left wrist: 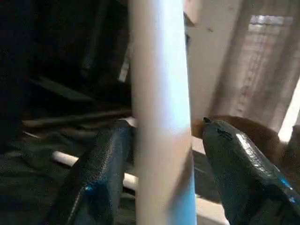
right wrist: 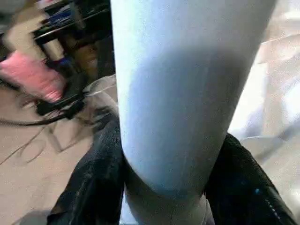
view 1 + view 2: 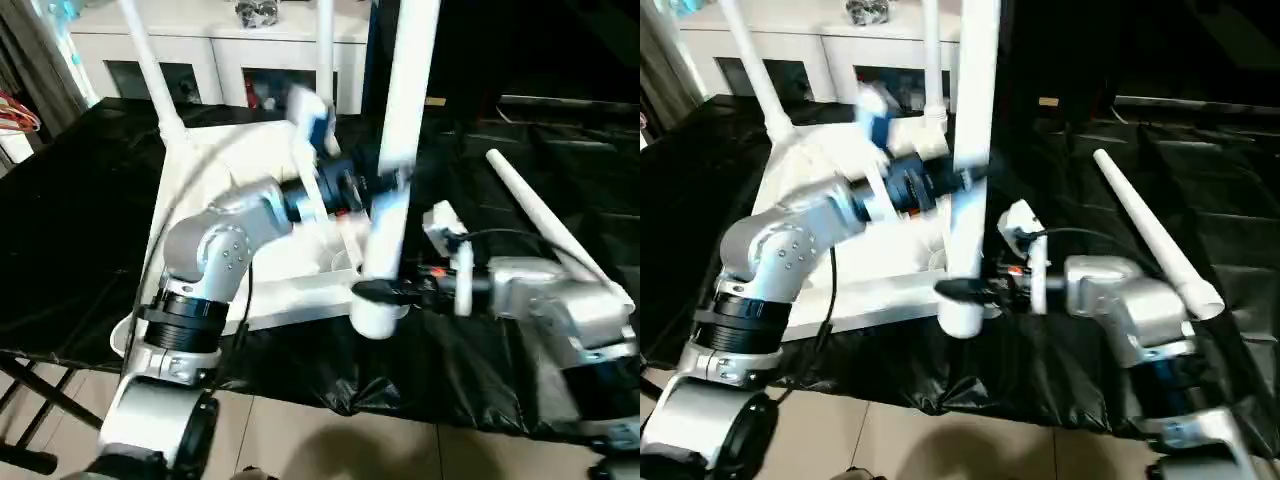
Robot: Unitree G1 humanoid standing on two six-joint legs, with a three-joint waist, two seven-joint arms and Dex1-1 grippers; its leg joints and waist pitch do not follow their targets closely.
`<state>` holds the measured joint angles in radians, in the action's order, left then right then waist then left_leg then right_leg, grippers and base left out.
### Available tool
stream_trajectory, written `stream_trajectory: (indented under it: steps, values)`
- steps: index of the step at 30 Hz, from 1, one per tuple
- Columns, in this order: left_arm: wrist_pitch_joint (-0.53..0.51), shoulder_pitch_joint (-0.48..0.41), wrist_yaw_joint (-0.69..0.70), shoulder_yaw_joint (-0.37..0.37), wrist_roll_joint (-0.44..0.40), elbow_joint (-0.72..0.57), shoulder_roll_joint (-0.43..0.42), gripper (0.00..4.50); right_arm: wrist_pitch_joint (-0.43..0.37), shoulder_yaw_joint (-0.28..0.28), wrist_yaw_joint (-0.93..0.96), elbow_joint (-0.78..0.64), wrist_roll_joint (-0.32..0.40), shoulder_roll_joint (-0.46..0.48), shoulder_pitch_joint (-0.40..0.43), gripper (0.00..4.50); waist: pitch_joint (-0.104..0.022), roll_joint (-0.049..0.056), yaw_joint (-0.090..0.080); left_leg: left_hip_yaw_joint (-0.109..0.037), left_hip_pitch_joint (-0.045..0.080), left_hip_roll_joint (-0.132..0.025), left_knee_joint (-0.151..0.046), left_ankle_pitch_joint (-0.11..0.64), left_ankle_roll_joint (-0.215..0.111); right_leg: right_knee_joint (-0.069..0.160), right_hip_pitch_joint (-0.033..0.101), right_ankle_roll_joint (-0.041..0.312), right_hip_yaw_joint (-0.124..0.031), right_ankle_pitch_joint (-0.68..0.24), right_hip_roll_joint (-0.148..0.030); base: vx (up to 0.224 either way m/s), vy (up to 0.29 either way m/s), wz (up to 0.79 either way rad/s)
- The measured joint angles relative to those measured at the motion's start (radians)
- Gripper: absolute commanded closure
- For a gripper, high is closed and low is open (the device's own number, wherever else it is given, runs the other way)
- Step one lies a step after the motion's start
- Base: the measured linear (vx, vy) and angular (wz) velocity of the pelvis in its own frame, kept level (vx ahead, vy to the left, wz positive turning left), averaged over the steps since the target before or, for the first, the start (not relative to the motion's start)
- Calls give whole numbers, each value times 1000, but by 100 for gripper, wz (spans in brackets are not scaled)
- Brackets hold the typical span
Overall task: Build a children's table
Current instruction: Pick table leg
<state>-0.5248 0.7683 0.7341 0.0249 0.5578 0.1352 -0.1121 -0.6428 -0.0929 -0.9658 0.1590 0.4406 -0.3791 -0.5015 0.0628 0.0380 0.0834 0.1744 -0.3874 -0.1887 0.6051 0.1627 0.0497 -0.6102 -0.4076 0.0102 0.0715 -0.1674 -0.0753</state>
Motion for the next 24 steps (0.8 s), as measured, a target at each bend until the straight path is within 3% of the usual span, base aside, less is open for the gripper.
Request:
stream_trajectory:
  steps: [3,10,16,20,24]
  values:
    - [10,-39,-5,0,-36,2,-40,167,63,13,85,38,-43,18,-5,262,1,-1,1,0,0,0,0,0,0,0,0,-1,0,0,0,0,0,0]
    - [105,-188,112,-180,-230,54,-227,167,188,31,306,138,-152,90,-20,262,0,-3,1,0,0,1,-2,0,1,0,-1,-1,-1,-1,0,0,0,0]
    - [191,-225,176,-321,-359,134,-274,167,223,44,344,141,-172,103,-27,262,2,-7,2,1,0,1,-2,0,1,0,-1,-1,-2,0,0,0,0,0]
    - [219,-226,202,-364,-390,160,-273,167,237,45,352,158,-175,108,-27,262,2,-6,0,1,1,0,-2,0,1,-1,-1,0,-2,0,0,0,0,0]
    - [228,-226,221,-379,-410,192,-269,204,239,47,354,160,-175,109,-27,262,2,-6,-7,1,1,1,-2,0,1,-1,0,2,-2,1,0,0,0,0]
